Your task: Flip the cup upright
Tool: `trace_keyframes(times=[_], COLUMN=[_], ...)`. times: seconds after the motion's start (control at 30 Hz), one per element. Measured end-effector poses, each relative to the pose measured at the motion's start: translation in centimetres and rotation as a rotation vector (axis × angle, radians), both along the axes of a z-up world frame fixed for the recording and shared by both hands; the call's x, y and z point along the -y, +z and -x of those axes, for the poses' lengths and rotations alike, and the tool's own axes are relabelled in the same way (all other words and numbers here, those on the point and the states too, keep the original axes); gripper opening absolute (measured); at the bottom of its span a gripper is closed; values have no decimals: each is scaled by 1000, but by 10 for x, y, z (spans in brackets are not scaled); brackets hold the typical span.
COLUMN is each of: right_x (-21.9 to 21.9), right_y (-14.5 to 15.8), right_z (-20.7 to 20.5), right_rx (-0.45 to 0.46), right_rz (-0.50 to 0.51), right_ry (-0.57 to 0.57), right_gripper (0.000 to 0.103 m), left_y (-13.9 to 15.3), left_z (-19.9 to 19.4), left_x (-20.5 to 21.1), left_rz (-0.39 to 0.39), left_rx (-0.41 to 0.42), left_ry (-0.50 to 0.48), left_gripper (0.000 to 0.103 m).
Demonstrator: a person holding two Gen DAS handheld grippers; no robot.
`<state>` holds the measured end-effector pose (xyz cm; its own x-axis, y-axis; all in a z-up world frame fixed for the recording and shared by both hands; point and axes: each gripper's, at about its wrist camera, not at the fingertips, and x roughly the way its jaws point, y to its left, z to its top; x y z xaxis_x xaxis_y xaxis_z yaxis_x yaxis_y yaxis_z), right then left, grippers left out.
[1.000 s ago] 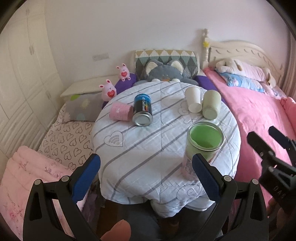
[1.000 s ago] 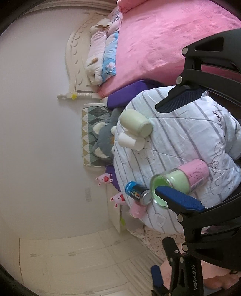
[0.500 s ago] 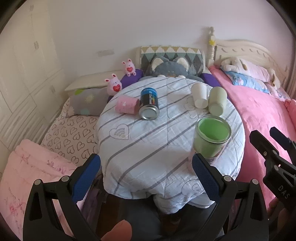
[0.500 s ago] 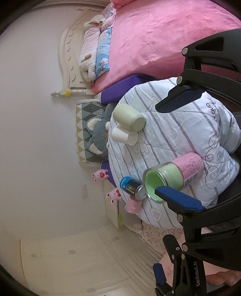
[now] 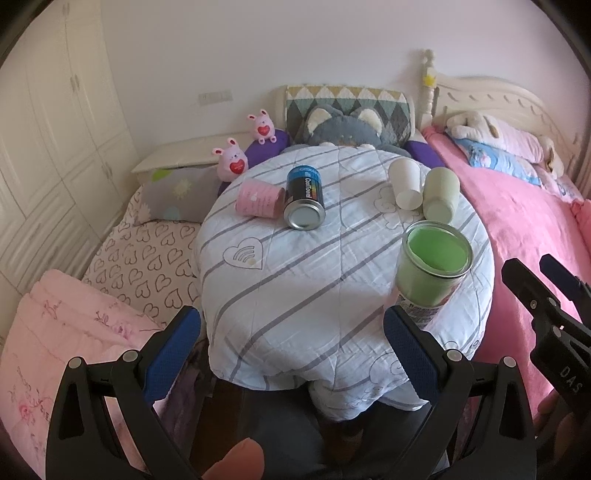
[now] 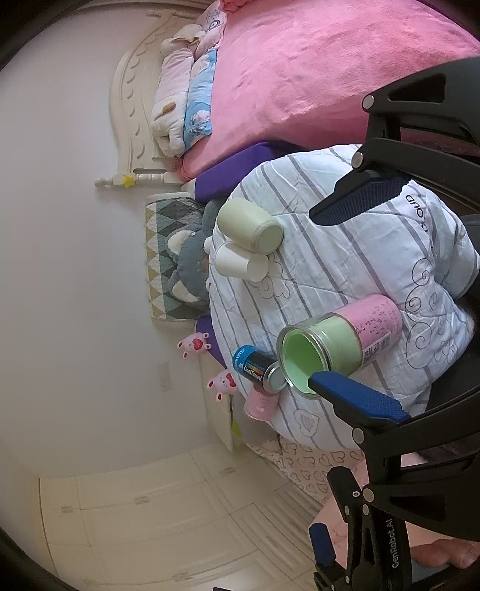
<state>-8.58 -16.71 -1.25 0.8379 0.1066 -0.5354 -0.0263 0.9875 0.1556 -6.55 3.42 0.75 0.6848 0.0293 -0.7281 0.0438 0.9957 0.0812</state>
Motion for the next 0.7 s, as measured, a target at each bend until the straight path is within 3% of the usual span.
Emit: trace_keyframes(times=[0.7], right_x=[-6], right_y=[-2], right_z=[-5], right_rx=[-18], right_rz=[0], right_ry=[20], right_gripper=[83], left_y=[0], left_z=[1], left_x=[-3], left_rz=[-11], left_rx=[-2], left_ry=[27], left_gripper=[101])
